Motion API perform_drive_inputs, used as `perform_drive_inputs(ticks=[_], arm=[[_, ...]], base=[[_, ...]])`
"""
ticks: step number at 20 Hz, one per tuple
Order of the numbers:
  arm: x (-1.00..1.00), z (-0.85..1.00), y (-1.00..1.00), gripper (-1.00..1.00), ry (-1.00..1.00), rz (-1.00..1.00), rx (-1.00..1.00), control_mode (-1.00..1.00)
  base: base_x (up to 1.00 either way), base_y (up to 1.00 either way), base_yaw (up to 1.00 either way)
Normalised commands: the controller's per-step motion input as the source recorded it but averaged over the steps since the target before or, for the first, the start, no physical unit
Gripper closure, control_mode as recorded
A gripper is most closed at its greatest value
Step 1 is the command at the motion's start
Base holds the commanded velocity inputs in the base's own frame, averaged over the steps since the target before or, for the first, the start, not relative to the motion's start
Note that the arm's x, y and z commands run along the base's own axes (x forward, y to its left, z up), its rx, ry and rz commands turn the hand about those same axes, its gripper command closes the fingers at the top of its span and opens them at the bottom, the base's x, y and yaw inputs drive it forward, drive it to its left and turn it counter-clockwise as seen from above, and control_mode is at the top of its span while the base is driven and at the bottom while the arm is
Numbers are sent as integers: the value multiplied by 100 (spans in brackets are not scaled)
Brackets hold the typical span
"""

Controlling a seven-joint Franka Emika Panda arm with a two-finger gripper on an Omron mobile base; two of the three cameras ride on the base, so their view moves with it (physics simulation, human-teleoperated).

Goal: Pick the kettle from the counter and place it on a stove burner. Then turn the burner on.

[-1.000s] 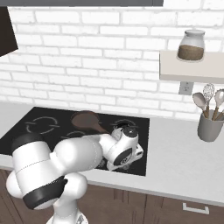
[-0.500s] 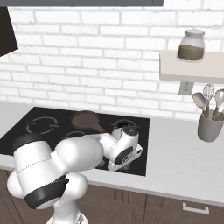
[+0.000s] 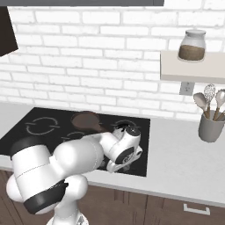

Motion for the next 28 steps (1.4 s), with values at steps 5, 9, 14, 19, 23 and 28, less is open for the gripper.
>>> perform_drive_inputs(ticks=[5,9,14,19,23,28], arm=[[-3,31,0,-100,-3,0,0,-100],[0,0,0,-100,0,0,0,-100],[0,0,0,-100,0,0,0,-100],[0,2,1,-100,-5,0,-2,-100],[1,39,-17,-100,-2,3,5,-100],[0,71,-8,-100,-14,6,3,-100]], base=[[0,0,0],[0,0,0],[0,0,0],[0,0,0],[0,0,0],[0,0,0]])
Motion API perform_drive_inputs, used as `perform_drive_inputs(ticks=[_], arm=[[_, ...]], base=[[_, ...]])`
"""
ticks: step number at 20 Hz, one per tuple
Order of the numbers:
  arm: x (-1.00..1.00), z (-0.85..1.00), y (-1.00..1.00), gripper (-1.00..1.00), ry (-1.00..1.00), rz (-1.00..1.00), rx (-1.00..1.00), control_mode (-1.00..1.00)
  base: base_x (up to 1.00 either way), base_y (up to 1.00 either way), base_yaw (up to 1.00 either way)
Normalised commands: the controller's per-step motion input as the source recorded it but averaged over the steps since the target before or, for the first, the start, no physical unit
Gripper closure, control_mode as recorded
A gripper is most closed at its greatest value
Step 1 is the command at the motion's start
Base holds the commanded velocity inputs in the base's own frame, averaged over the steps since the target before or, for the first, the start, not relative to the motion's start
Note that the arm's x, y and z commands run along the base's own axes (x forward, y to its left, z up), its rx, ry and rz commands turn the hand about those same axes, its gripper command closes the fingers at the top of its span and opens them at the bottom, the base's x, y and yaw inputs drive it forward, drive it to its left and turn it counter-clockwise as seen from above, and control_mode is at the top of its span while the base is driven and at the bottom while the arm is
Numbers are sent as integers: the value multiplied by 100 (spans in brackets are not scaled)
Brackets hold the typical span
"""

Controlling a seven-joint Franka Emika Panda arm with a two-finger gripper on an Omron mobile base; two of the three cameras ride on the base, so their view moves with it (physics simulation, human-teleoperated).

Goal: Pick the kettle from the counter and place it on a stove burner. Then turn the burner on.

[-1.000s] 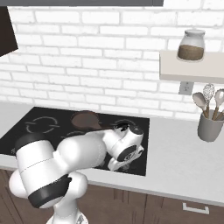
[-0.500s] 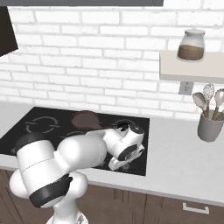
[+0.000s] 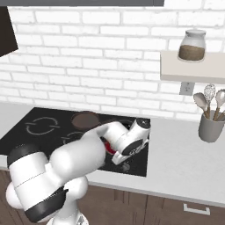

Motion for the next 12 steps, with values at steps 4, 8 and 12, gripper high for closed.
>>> perform_drive_inputs(ticks=[4,8,12], arm=[[-24,72,-1,-100,-28,7,0,-100],[-86,31,20,-100,-32,12,-2,-100],[-100,-5,61,-100,-23,18,-3,-100]], base=[[0,0,0],[0,0,0],[0,0,0]])
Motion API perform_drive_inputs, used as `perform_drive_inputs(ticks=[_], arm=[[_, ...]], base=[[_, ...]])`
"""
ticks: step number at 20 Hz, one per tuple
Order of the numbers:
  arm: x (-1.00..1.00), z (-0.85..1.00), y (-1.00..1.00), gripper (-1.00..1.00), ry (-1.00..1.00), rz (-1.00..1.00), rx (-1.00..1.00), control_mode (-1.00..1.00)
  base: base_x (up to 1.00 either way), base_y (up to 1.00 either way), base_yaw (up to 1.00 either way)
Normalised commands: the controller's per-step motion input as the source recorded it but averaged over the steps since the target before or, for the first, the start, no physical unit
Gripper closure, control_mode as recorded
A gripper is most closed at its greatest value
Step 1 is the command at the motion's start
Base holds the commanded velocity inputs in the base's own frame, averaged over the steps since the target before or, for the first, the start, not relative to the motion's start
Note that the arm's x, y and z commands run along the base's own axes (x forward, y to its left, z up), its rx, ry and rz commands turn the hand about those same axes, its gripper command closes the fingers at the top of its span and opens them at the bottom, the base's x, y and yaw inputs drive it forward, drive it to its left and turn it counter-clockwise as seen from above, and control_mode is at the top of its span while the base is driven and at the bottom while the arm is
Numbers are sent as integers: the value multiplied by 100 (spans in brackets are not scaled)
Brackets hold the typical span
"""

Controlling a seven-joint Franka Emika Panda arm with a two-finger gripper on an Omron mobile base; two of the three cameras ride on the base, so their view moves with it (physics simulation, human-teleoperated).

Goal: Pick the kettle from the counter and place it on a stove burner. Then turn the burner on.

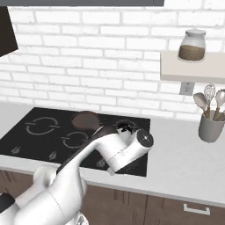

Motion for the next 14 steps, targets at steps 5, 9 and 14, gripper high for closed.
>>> perform_drive_inputs(ticks=[5,9,14], arm=[[-100,-26,64,-100,-2,22,0,-100],[-100,-14,24,-100,-55,12,0,-100],[-99,0,0,-100,-100,0,0,-100]], base=[[0,0,0],[0,0,0],[0,0,0]])
